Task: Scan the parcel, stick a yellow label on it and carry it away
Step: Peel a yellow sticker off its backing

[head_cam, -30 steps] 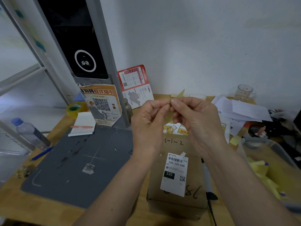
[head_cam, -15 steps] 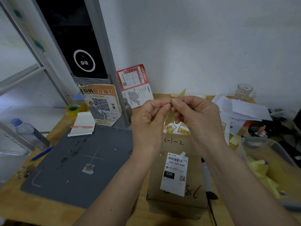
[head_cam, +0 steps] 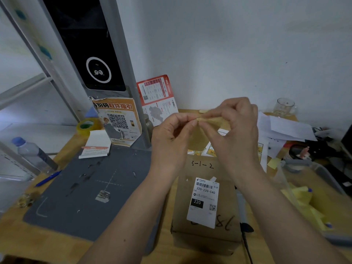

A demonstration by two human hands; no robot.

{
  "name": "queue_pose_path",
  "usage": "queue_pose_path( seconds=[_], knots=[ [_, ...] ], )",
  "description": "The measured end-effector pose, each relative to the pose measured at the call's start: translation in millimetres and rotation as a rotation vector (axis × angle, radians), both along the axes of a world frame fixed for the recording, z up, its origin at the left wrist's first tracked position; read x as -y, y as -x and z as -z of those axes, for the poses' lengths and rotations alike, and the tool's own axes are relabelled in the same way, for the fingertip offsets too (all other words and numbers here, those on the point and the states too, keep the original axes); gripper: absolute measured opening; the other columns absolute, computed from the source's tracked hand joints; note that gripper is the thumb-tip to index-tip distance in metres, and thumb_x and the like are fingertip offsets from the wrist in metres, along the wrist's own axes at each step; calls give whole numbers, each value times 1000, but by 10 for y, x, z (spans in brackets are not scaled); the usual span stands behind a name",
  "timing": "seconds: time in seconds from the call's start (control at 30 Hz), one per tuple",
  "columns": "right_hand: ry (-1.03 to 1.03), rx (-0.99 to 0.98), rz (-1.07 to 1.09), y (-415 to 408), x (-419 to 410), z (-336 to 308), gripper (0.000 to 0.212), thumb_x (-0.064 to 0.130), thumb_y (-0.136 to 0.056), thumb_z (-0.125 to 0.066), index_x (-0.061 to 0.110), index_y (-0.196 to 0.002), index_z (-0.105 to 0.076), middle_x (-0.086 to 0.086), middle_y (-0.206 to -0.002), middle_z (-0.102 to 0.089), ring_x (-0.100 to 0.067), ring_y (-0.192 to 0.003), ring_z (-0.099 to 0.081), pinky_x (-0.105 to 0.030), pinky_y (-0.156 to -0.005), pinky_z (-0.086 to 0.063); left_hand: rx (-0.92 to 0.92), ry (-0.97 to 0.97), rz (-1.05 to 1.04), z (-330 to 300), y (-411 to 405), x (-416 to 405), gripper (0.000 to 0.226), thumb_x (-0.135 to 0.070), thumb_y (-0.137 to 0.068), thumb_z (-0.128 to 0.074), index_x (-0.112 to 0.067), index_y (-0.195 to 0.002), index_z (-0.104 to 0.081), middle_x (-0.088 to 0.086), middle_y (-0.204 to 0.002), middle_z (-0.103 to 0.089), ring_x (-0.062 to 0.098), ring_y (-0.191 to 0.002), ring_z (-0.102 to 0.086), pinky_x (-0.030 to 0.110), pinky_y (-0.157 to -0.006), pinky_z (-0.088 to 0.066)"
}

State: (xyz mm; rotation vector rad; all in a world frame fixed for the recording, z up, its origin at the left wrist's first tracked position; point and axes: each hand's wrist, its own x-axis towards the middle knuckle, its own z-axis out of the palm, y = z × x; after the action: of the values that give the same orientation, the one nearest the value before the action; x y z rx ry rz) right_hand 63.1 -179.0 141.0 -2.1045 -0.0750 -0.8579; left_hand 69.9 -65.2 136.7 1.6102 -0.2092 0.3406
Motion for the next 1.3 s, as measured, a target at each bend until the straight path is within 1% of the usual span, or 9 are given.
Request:
queue_pose_path(
  seconds=[0.13,0.4,0.5,0.57,0.67,0.83,0.93,1.03,1.3],
  knots=[
    [-1,-67,-63,10,6,-14,9,19,-75,-75,23,-75,-67,7,-83,-58,-17,-89,-53,-32,-80,-43,-26,-39,21,13,-14,-33,11,-8,-88,-62,-14,-86,-71,-8,-79,-69,-5,-74,-61,7,-68,-48],
    [-95,-173,-142,64,-42,-40,29,15,-77,-73,36,-65,-56,13,-71,-62,-12,-71,-57,-22,-65,-47,-124,-31,5,40,-22,-30,17,-18,-92,-58,-7,-90,-71,4,-88,-70,-1,-77,-59,7,-68,-45],
    [-282,-201,-192,44,-40,-41,25,10,-77,-72,27,-65,-58,9,-63,-61,-4,-55,-50,-14,-51,-43,-100,-61,-60,40,6,-22,12,-20,-94,-56,-25,-96,-66,-7,-100,-65,-9,-89,-56,3,-72,-43],
    [-372,-192,-191,38,-36,-44,25,5,-77,-70,23,-64,-58,8,-61,-59,-2,-52,-49,-11,-49,-40,4,-141,-139,68,36,-20,21,-18,-91,-60,-39,-97,-58,-8,-109,-59,3,-103,-55,9,-76,-45],
    [-447,-173,-201,26,-37,-46,25,3,-78,-68,21,-64,-57,1,-64,-62,-4,-56,-53,-13,-51,-42,127,-194,-127,110,81,26,23,-12,-88,-64,-31,-100,-66,-10,-104,-59,15,-101,-59,24,-83,-51],
    [-522,-220,-246,-6,-24,-26,17,3,-81,-65,15,-73,-58,-12,-76,-67,-22,-69,-63,-30,-62,-53,16,-58,39,98,131,94,30,-3,-92,-56,-18,-116,-66,-3,-114,-68,2,-101,-65,13,-83,-50],
    [-574,-269,-312,-1,-20,-20,9,5,-86,-62,11,-79,-59,-10,-73,-65,-15,-63,-61,-24,-57,-52,-67,31,106,67,145,106,31,-2,-93,-55,-21,-115,-66,-7,-107,-70,-6,-93,-66,9,-75,-50],
    [-624,-284,-346,8,-23,-4,7,10,-89,-59,7,-83,-59,-11,-72,-65,-16,-62,-61,-24,-55,-52,-92,95,118,51,142,108,29,-5,-91,-59,-29,-106,-68,-6,-102,-72,1,-92,-68,13,-72,-53],
    [-734,-259,-379,0,-3,25,7,6,-88,-60,9,-82,-57,-6,-68,-64,-14,-55,-60,-23,-49,-50,-111,178,67,47,121,157,23,-2,-88,-62,-18,-99,-74,-10,-91,-74,-3,-83,-69,10,-66,-52]
  ],
)
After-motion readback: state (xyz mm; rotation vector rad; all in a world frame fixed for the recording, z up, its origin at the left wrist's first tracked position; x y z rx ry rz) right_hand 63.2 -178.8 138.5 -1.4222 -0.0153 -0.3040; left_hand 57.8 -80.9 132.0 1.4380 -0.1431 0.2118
